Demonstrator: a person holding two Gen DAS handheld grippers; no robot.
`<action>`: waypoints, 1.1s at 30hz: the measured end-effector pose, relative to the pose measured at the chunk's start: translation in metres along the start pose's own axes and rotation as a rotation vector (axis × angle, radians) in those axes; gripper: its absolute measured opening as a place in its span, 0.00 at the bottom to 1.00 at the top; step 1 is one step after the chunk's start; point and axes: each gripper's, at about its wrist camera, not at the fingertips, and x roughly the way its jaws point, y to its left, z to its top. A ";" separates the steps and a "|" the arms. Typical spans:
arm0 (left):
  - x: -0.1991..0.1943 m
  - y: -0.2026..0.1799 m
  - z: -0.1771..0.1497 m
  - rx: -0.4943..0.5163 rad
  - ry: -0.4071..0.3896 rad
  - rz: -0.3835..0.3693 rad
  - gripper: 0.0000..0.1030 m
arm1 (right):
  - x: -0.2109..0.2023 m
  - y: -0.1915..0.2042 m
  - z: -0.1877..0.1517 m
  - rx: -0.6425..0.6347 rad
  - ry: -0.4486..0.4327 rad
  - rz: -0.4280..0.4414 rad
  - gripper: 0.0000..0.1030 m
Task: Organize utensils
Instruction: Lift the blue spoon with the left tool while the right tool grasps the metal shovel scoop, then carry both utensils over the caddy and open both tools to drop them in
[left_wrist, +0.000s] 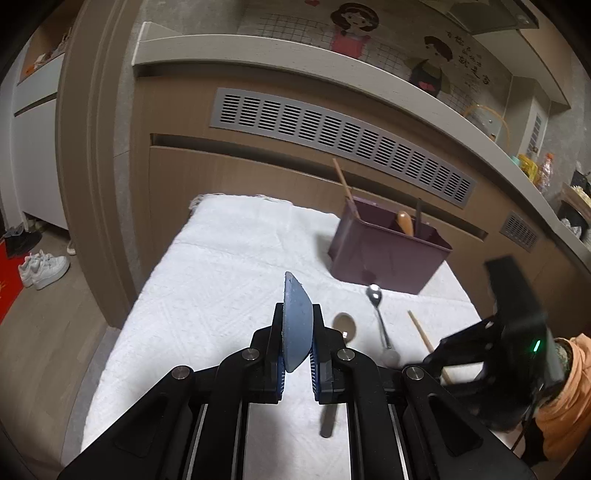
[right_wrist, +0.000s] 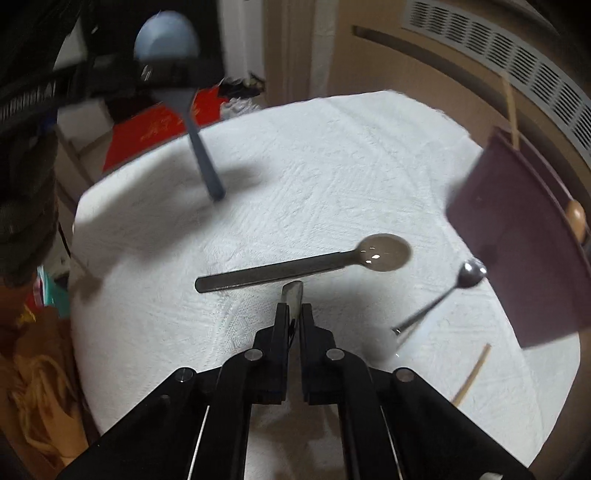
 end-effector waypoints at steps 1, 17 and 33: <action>0.000 -0.004 -0.001 0.009 0.005 -0.012 0.10 | -0.009 -0.004 -0.001 0.037 -0.020 -0.012 0.03; 0.001 -0.029 -0.011 0.046 0.022 0.034 0.10 | -0.015 -0.017 -0.025 0.408 -0.102 -0.045 0.36; -0.006 -0.019 -0.017 0.043 0.003 0.011 0.11 | 0.020 0.001 -0.013 0.397 -0.023 -0.237 0.28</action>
